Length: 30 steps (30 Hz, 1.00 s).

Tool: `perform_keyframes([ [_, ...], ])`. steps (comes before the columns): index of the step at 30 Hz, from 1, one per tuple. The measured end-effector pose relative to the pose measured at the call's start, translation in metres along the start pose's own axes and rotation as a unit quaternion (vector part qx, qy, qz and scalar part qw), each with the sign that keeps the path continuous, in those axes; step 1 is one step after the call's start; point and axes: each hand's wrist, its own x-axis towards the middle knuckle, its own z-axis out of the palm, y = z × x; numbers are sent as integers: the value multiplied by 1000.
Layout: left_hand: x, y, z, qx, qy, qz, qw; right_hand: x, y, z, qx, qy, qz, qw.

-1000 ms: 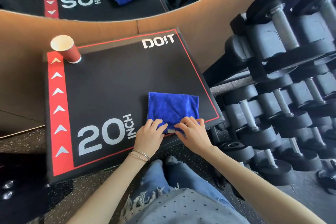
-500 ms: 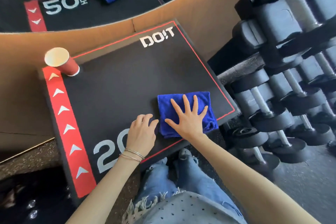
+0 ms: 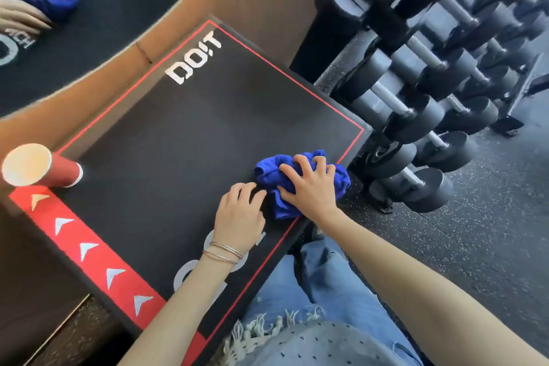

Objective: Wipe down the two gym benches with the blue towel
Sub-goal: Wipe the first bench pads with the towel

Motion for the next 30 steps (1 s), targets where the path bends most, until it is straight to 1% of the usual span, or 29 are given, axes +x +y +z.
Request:
perform_keyframes([
  [4, 5, 1, 1, 27, -19, 53, 998, -4, 15, -8, -8, -19, -34, 999],
  [7, 14, 6, 3, 45, -32, 94, 994, -32, 36, -12, -2, -18, -13, 1000],
  [10, 25, 28, 7, 60, -46, 156, 985, -78, 64, -17, 12, -25, 65, 997],
  [13, 33, 65, 14, 67, -70, 254, 962, -133, 89, -23, 11, -66, 184, 981],
  [17, 28, 131, 29, 97, -104, 390, 910, -220, 104, -33, 12, -123, 341, 932],
  [23, -25, 242, 57, 120, -142, 567, 803, -358, 96, -41, 36, -118, 524, 843],
  [25, -53, 275, 69, 119, -148, 605, 773, -404, 91, -41, 54, -107, 576, 809],
  [27, -83, 303, 82, 114, -166, 624, 755, -449, 85, -42, 59, -97, 619, 777],
  [30, -124, 332, 109, 131, -199, 641, 730, -513, 78, -45, 50, -101, 656, 746],
])
